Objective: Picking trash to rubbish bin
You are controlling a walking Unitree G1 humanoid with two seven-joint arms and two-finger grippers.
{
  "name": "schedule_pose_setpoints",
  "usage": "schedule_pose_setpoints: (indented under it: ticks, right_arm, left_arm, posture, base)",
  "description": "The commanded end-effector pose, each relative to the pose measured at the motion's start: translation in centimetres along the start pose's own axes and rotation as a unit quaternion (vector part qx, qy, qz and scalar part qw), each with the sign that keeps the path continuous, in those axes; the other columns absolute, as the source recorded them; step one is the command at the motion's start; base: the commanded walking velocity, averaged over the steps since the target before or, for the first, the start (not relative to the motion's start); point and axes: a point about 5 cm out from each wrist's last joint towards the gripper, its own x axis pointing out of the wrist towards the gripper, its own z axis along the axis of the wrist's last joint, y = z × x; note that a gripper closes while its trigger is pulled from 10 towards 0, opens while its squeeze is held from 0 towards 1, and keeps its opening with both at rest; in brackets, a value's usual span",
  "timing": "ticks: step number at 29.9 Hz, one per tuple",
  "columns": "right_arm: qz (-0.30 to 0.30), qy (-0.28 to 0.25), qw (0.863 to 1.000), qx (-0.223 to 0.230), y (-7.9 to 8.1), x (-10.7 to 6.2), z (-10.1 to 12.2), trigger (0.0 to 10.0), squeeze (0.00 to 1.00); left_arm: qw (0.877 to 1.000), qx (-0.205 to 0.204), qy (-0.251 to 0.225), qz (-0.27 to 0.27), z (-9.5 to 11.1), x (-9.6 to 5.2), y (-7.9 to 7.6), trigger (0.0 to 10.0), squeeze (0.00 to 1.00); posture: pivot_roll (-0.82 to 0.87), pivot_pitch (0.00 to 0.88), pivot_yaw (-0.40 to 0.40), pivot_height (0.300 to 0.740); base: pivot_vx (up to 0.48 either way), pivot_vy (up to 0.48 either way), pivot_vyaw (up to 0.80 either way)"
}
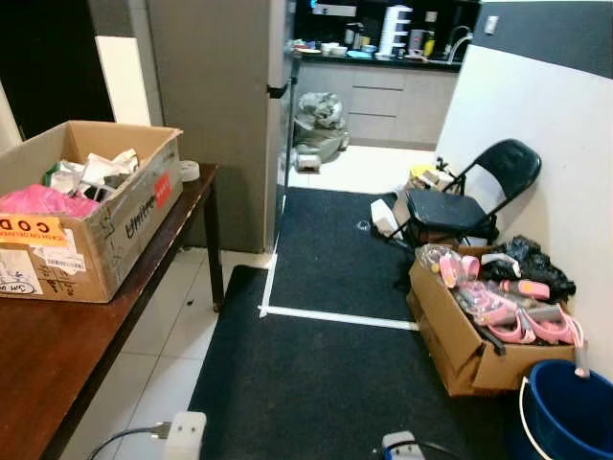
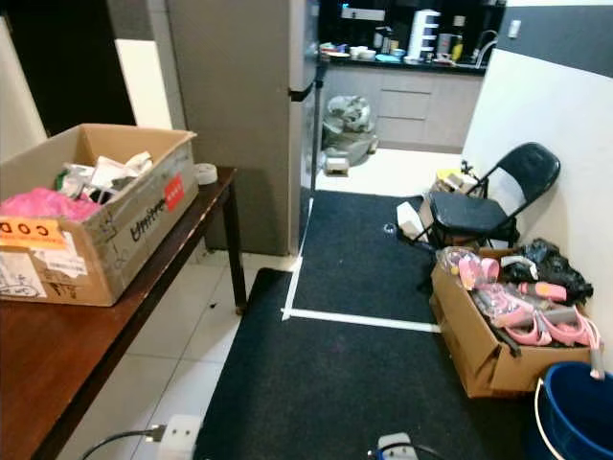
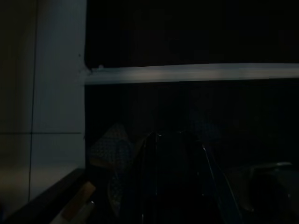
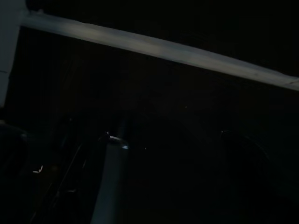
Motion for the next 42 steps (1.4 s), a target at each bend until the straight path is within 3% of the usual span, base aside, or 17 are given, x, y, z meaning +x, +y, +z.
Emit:
schedule_pose_setpoints:
  ticks: [1, 11, 22, 27, 37, 42]
  right_arm:
    - [-0.003, 0.01, 1.0, 0.011, -0.1, -0.1, -0.8, 10.0, 0.0]
    - [-0.004, 0.011, 1.0, 0.012, -0.1, -0.1, -0.9, 10.0, 0.0]
    - [-0.005, 0.009, 1.0, 0.013, -0.2, -0.2, -0.8, 10.0, 0.0]
    - [-0.004, 0.009, 1.0, 0.011, -0.3, -0.2, -0.9, 10.0, 0.0]
    - [-0.006, 0.009, 1.0, 0.01, -0.4, -0.2, -0.9, 10.0, 0.0]
    - [-0.01, 0.01, 1.0, 0.009, -0.5, -0.3, -1.1, 10.0, 0.0]
  left_arm:
    - [1.0, -0.003, 0.009, 0.003, -0.5, -0.1, 0.1, 10.0, 0.0]
    - [1.0, -0.006, 0.026, 0.006, -0.3, 0.1, 0.1, 10.0, 0.0]
    - [0.999, 0.044, 0.002, -0.002, 0.2, 0.1, 0.0, 10.0, 0.0]
    - [0.999, 0.033, -0.022, -0.015, 0.5, 0.1, -0.5, 10.0, 0.0]
    - [0.998, 0.049, -0.027, -0.043, 0.3, 0.0, -1.1, 10.0, 0.0]
    - [0.997, 0.035, -0.033, -0.061, 0.2, -0.1, -1.3, 10.0, 0.0]
  posture:
    - [0.02, 0.051, -0.039, 0.74]
    - [0.02, 0.049, -0.038, 0.74]
    - [0.02, 0.041, -0.036, 0.74]
    - [0.02, 0.039, -0.036, 0.74]
    - [0.01, 0.026, -0.033, 0.74]
    - [0.01, 0.021, -0.03, 0.74]
  base:
    - [0.0, -0.412, 0.0]
    - [0.0, 0.092, 0.0]
    - [0.0, 0.131, 0.0]
    - [0.0, 0.0, 0.0]
    - [0.0, 0.0, 0.0]
    - [0.0, 0.0, 0.0]
